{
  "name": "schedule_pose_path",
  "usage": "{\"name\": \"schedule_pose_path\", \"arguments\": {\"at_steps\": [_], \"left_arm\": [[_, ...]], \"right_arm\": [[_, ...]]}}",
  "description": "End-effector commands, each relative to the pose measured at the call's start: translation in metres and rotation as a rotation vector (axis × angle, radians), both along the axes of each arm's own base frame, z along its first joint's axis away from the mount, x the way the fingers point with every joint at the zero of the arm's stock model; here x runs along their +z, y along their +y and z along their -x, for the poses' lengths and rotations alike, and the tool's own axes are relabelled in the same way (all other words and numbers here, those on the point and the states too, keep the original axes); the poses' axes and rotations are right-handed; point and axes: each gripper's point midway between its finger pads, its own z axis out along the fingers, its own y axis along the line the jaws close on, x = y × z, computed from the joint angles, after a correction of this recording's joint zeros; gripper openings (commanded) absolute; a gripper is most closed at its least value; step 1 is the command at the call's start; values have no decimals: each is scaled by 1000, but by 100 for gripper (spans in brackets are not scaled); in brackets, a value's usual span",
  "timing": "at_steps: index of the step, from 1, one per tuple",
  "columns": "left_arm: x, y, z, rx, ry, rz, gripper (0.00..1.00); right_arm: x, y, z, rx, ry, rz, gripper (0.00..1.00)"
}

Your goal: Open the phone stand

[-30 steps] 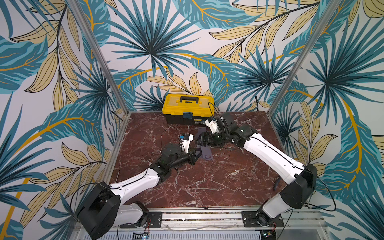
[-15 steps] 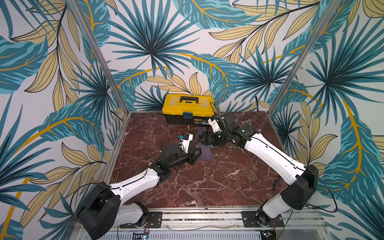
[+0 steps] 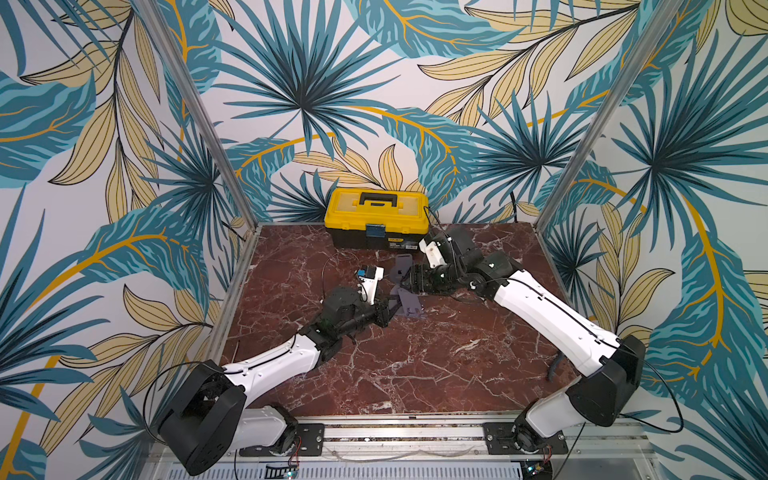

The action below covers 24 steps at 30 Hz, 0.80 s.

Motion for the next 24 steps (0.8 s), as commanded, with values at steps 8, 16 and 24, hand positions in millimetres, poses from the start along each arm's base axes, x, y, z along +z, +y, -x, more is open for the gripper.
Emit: {"name": "schedule_pose_path", "arguments": {"at_steps": [8, 16, 24], "left_arm": [[6, -3, -6, 1, -13, 19, 0], [9, -3, -7, 1, -19, 24, 0], [14, -3, -6, 1, -27, 31, 0]], "right_arm": [[-7, 7, 11, 30, 40, -13, 73], [-13, 10, 14, 45, 60, -5, 73], [-21, 13, 16, 55, 79, 3, 73]]}}
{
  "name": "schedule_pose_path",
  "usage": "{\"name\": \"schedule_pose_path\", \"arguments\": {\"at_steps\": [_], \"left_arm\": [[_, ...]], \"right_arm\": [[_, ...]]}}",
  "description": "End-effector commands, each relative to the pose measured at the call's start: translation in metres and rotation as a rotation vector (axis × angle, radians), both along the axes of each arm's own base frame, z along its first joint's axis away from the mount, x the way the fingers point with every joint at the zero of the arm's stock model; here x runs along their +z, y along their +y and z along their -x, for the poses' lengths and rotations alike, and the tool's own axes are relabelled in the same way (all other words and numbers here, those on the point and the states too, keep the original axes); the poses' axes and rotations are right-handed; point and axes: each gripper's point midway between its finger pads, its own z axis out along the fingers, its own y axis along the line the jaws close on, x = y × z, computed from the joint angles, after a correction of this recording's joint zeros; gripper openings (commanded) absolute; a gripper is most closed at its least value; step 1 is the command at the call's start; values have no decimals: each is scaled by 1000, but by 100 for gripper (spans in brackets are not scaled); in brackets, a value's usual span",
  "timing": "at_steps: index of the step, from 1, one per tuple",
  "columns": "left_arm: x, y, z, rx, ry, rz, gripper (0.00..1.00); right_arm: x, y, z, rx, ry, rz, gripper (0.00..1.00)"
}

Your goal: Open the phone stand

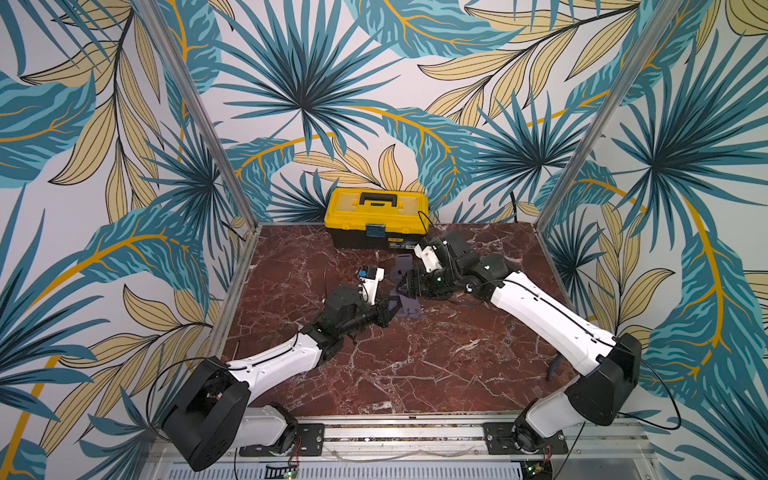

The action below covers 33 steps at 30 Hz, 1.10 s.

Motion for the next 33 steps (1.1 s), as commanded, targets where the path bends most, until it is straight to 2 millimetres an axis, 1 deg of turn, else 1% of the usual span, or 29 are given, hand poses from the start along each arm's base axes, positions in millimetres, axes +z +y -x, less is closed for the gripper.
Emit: {"name": "schedule_pose_path", "arguments": {"at_steps": [1, 4, 11, 20, 24, 29, 33], "left_arm": [[22, -1, -4, 2, -51, 40, 0], [23, -1, -3, 1, -54, 42, 0], [24, 0, -3, 2, -56, 42, 0], [25, 0, -5, 7, -59, 43, 0], [26, -1, -5, 3, -59, 45, 0], [26, 0, -4, 3, -60, 45, 0], [25, 0, -4, 4, -57, 44, 0]], "right_arm": [[-14, 2, 6, 13, 42, 21, 73], [-16, 3, 5, 15, 47, 21, 73], [-20, 6, 6, 28, 60, 23, 65], [-22, 4, 8, 32, 65, 30, 65], [-24, 5, 7, 35, 68, 36, 68], [-25, 6, 6, 36, 68, 38, 69], [-23, 6, 6, 35, 63, 35, 64]]}}
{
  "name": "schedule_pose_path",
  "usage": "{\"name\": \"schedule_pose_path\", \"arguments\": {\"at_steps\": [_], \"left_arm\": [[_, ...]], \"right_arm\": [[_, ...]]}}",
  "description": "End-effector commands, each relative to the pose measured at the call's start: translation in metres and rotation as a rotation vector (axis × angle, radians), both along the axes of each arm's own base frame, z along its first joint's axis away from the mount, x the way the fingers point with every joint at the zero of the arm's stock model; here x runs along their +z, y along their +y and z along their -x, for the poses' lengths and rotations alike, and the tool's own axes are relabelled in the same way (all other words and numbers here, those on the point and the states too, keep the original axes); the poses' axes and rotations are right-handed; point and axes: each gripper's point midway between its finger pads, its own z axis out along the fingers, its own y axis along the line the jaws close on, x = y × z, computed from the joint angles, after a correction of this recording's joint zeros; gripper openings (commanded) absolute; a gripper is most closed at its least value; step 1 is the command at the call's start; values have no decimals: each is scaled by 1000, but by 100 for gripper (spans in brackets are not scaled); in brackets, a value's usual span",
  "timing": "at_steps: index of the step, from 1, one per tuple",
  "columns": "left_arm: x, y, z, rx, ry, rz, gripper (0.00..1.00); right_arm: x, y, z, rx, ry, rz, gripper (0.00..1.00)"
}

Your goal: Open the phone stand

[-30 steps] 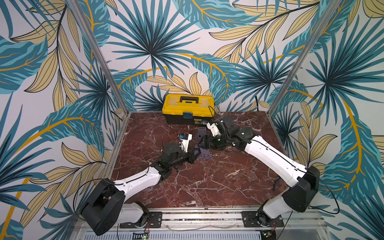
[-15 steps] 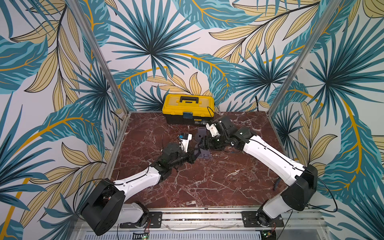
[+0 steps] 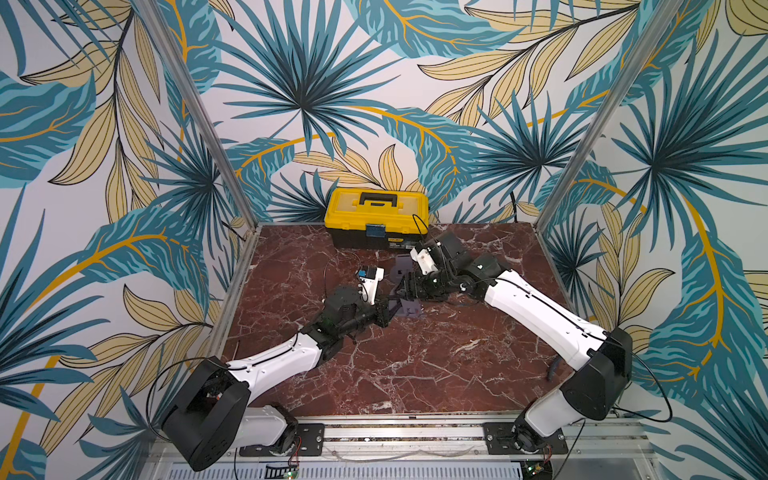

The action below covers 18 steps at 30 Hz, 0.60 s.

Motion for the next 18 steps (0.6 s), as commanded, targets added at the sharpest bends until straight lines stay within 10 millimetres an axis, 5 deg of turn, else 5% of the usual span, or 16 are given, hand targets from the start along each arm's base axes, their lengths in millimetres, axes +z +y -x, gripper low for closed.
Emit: {"name": "schedule_pose_path", "arguments": {"at_steps": [1, 18], "left_arm": [[24, -1, -3, 0, -56, 43, 0], [5, 11, -16, 65, 23, 42, 0]], "right_arm": [[-11, 0, 5, 19, 29, 23, 62], [4, -18, -4, -55, -65, 66, 41]]}}
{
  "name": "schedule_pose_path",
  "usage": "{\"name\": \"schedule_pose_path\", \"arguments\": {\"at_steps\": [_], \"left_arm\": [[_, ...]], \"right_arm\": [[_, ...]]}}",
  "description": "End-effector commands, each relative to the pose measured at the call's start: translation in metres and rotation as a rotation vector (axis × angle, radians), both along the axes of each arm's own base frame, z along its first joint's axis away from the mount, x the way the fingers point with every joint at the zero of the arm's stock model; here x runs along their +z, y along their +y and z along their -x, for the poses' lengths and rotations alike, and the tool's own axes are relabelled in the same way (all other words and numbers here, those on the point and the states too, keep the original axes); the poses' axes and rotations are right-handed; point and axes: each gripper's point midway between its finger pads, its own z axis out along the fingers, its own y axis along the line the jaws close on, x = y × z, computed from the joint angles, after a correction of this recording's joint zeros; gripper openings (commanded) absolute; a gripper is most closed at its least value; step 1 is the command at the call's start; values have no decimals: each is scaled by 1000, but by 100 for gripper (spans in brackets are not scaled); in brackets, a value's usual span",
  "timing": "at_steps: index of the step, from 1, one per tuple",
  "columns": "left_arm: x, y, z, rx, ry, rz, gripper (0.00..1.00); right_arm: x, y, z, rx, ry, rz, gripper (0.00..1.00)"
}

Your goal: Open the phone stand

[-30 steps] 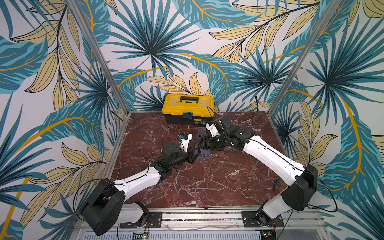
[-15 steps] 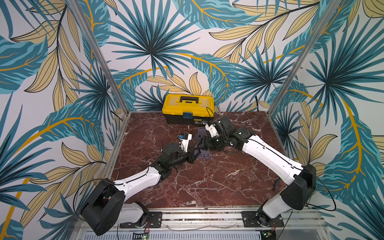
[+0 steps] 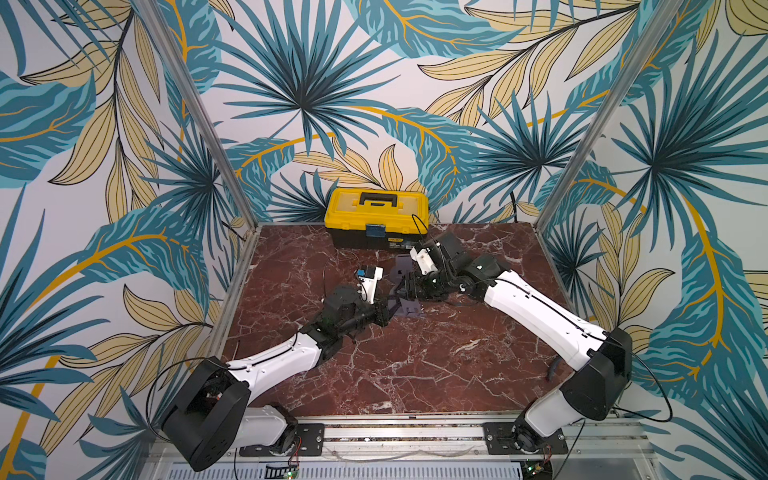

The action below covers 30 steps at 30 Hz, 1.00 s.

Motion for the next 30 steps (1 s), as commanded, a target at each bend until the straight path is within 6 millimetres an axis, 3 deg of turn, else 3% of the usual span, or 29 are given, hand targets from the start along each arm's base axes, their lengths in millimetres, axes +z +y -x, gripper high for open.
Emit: {"name": "schedule_pose_path", "arguments": {"at_steps": [1, 30], "left_arm": [[3, 9, -14, 60, 4, 24, 0], [-76, 47, -38, 256, 256, -78, 0]], "right_arm": [[5, -18, -1, -51, -49, 50, 40], [46, -41, -2, -137, -187, 34, 36]]}}
